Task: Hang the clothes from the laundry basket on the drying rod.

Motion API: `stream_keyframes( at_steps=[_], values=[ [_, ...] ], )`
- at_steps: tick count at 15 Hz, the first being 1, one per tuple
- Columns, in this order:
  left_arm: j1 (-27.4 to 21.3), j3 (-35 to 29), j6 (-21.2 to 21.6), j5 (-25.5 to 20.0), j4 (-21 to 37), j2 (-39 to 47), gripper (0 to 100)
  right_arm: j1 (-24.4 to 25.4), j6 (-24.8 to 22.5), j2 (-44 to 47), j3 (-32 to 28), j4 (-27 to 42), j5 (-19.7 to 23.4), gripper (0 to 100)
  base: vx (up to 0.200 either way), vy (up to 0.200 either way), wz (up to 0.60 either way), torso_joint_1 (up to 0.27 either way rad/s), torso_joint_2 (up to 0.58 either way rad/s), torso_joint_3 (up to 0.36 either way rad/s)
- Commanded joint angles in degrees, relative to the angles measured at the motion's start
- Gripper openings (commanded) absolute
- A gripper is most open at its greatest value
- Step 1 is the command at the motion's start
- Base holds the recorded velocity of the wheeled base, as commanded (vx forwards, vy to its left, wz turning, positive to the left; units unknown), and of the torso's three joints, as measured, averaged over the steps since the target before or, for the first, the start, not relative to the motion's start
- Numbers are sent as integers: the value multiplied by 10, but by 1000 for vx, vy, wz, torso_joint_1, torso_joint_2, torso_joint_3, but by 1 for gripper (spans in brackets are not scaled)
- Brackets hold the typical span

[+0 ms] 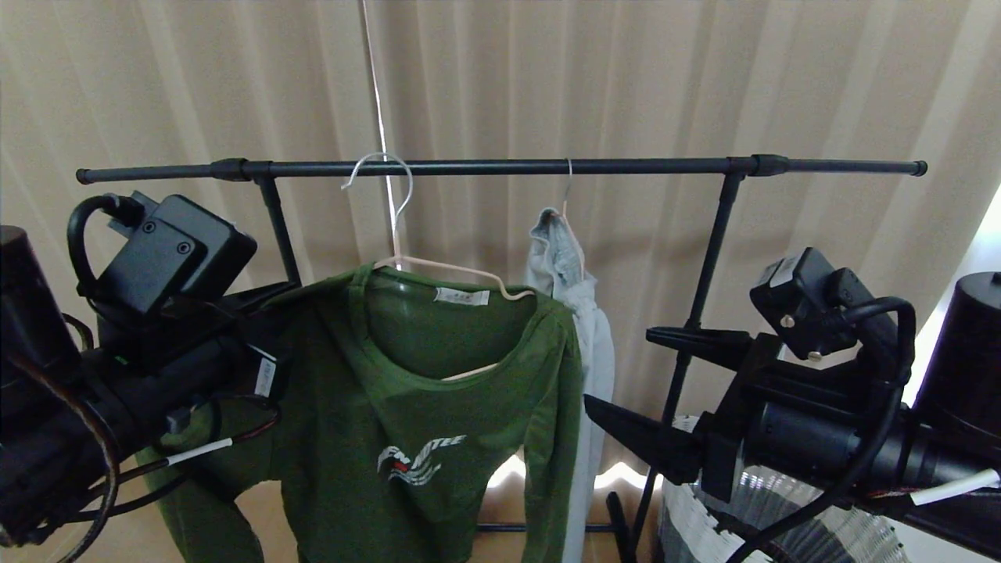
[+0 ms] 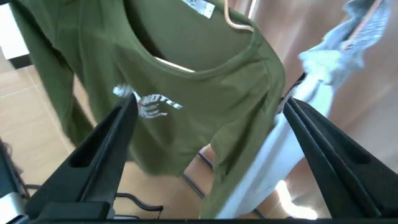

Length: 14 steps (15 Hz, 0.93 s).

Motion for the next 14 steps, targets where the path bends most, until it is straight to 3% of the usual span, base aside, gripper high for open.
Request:
stream_keyframes(
  at_steps=[1,5,8,14],
  values=[
    [-9,6,-1,-1,-18,12,0,-18,-6,-5,1,0,0,100,0,0,0,0,0,0],
    [-21,15,-1,-2,-53,33,0,-72,-43,-7,-21,0,1,100,0,0,0,0,0,0],
    [-59,20,-1,-2,-89,46,0,-61,-54,-6,-39,0,6,100,0,0,0,0,0,0],
    [-109,19,-1,-2,-105,59,0,-32,-107,45,-99,6,8,100,0,0,0,0,0,0]
  ],
)
